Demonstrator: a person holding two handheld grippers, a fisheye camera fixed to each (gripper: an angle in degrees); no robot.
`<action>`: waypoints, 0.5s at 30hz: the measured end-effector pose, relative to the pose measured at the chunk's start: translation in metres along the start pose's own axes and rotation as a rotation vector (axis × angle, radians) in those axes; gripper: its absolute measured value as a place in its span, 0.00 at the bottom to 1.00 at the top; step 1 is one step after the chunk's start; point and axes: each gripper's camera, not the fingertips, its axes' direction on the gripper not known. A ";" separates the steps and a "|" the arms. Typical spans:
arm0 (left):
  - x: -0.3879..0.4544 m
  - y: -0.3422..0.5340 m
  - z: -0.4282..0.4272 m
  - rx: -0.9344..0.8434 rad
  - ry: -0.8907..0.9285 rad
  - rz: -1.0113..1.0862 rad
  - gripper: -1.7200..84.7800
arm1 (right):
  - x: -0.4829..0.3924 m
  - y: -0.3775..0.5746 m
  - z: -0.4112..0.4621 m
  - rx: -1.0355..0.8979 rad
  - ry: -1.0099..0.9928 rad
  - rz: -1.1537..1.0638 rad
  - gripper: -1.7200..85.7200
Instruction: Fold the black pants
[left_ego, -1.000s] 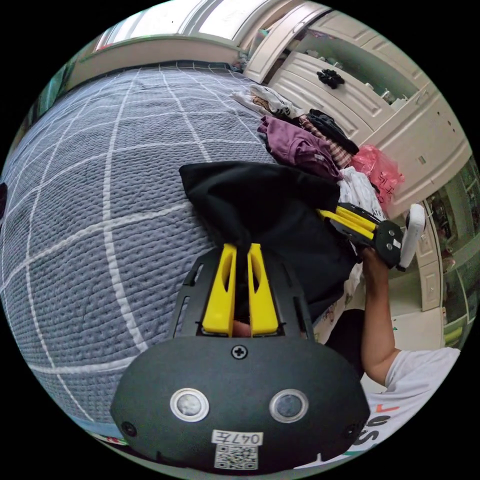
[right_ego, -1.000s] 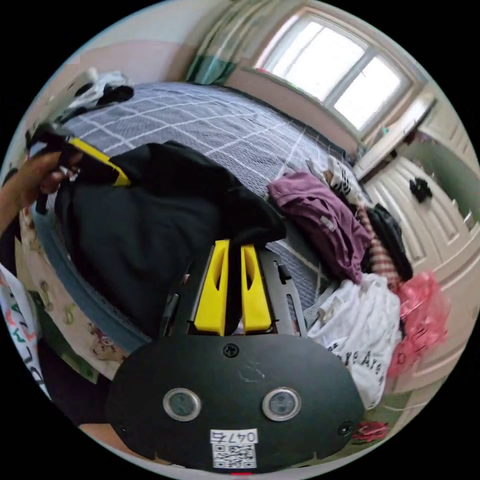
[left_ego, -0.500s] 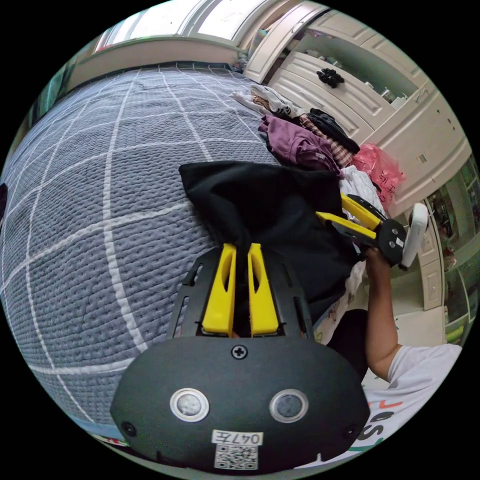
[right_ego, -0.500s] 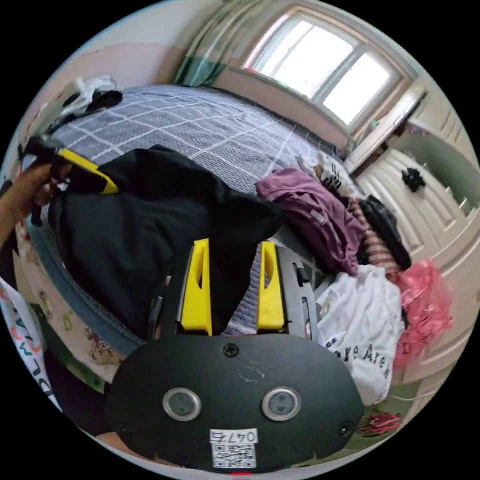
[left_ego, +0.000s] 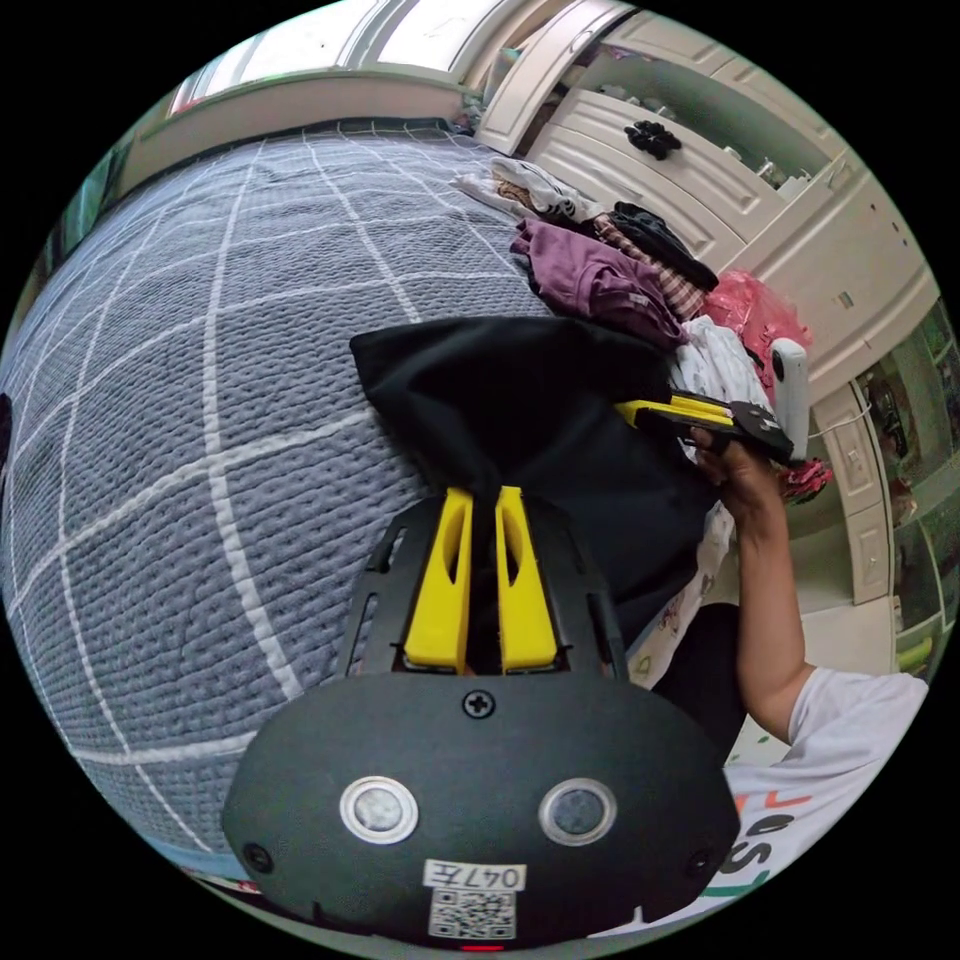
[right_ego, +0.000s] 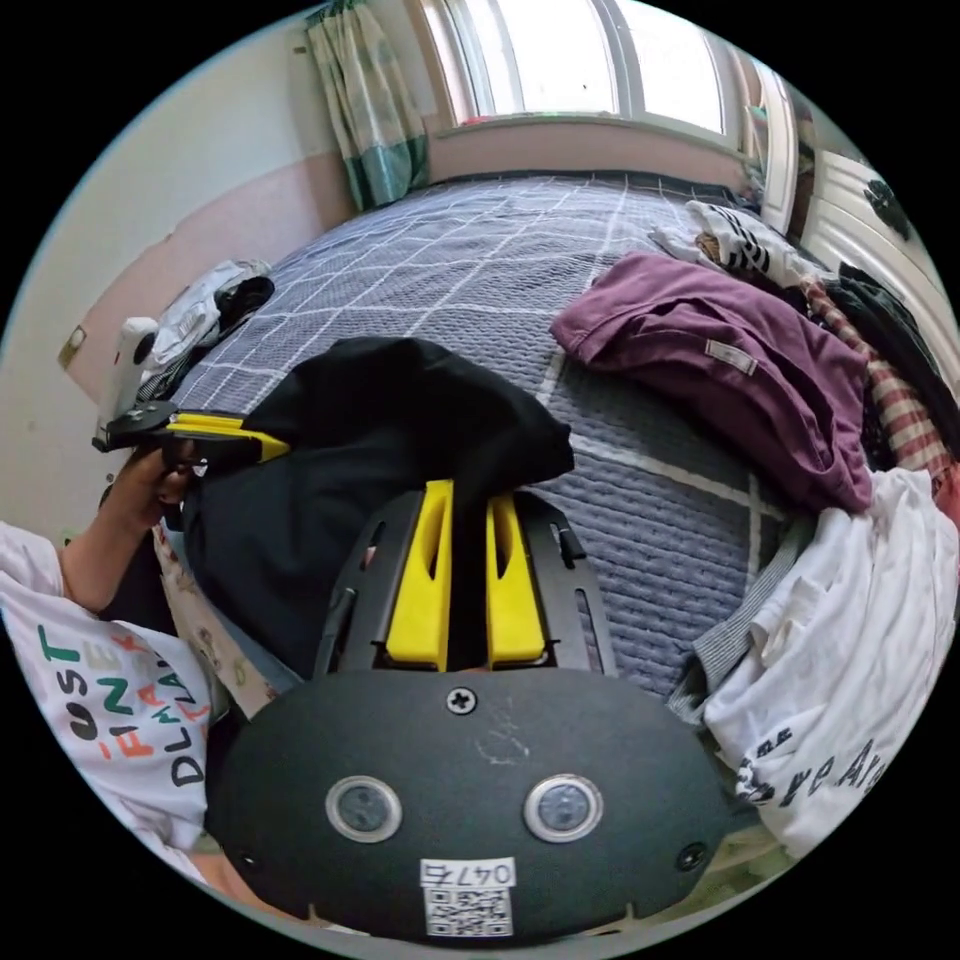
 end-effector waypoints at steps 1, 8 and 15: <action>0.001 -0.002 0.000 -0.001 -0.001 0.003 0.04 | 0.005 0.000 -0.002 0.006 -0.005 0.013 0.04; 0.025 -0.046 -0.024 0.029 0.042 0.093 0.03 | 0.017 0.008 -0.060 0.203 0.088 -0.008 0.03; 0.097 -0.164 -0.048 0.061 0.089 0.306 0.03 | 0.073 -0.019 -0.131 0.269 0.237 0.080 0.03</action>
